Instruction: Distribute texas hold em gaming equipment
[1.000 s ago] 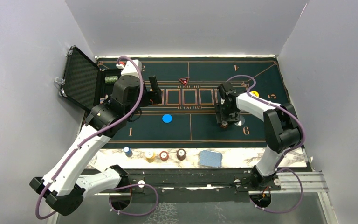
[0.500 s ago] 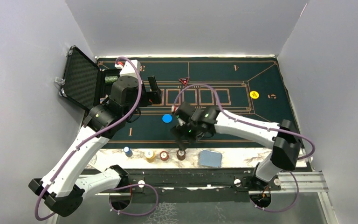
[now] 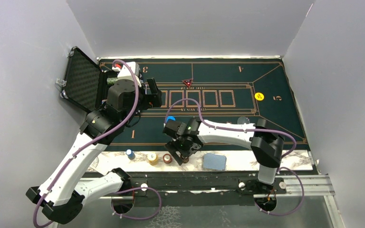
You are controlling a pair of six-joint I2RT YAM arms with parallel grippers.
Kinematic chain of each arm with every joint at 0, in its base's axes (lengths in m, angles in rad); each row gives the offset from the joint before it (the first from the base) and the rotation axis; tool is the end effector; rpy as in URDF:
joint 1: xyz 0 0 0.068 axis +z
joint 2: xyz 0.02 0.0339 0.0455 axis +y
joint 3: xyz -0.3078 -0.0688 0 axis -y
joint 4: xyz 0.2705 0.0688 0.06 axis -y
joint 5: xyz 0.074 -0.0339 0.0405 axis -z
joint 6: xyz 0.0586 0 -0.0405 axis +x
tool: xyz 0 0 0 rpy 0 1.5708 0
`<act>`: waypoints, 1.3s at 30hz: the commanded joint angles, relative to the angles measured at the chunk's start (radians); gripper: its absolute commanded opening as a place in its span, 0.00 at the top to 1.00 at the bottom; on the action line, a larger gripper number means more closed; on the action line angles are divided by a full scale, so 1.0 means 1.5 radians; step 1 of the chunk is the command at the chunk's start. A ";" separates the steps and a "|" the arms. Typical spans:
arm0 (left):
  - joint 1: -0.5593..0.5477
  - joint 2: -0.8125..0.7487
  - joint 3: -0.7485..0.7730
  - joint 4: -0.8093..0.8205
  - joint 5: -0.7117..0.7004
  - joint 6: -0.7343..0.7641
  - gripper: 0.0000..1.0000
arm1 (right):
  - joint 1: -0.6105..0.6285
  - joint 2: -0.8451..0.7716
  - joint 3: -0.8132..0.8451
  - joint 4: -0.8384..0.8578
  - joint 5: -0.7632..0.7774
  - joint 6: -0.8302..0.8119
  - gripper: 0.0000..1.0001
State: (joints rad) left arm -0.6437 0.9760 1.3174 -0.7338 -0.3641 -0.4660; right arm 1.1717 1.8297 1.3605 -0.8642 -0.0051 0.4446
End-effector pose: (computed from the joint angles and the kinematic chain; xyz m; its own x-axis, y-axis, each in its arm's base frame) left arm 0.1735 -0.1041 0.4663 -0.4070 -0.2195 -0.8867 0.1284 0.9473 -0.2935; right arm 0.1545 0.3672 0.2134 -0.7375 -0.6419 -0.2102 -0.6698 0.7350 0.1056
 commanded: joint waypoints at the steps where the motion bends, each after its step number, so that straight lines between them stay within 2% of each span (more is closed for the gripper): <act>1: -0.002 -0.010 0.001 -0.001 0.002 0.007 0.01 | 0.009 0.032 0.023 0.003 0.032 0.016 0.19; 4: -0.002 -0.010 0.003 -0.002 0.003 0.009 0.01 | 0.010 0.047 0.033 0.004 0.038 0.015 0.29; 17: -0.002 -0.012 -0.004 -0.006 -0.007 0.011 0.01 | 0.011 0.037 0.076 -0.035 0.035 0.017 0.61; 18: -0.002 -0.010 -0.005 -0.006 -0.008 0.011 0.01 | 0.011 0.033 0.079 -0.036 0.034 0.017 0.61; 20: -0.002 -0.008 -0.006 -0.005 -0.009 0.011 0.01 | 0.010 0.038 0.070 -0.027 0.029 0.013 0.43; 21: -0.002 -0.006 -0.007 -0.005 -0.010 0.010 0.01 | 0.010 0.046 0.067 -0.028 0.027 0.013 0.41; 23: -0.002 -0.002 -0.005 -0.005 -0.010 0.012 0.01 | 0.011 0.059 0.058 -0.024 0.021 0.010 0.44; 26: -0.002 0.000 -0.003 -0.005 -0.010 0.015 0.01 | 0.011 0.055 0.060 -0.022 0.040 0.016 0.55; 27: -0.002 0.000 -0.003 -0.006 -0.011 0.016 0.01 | 0.011 0.051 0.063 -0.023 0.049 0.016 0.54; 30: -0.002 0.003 -0.004 -0.005 -0.017 0.017 0.01 | 0.011 0.052 0.071 -0.030 0.054 0.013 0.36; 31: -0.002 0.003 -0.004 -0.005 -0.017 0.018 0.01 | 0.010 0.057 0.068 -0.030 0.049 0.013 0.33; 35: -0.002 0.011 0.001 -0.004 -0.020 0.024 0.01 | 0.010 0.074 0.054 -0.016 0.031 0.011 0.33; 39: -0.002 0.013 0.004 -0.003 -0.026 0.029 0.01 | 0.011 0.078 0.067 -0.025 0.044 0.006 0.41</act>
State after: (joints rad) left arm -0.6437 0.9943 1.3167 -0.7437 -0.3691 -0.4435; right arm 1.1790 1.9270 1.4429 -0.8883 0.0433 0.4545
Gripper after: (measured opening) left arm 0.987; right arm 0.628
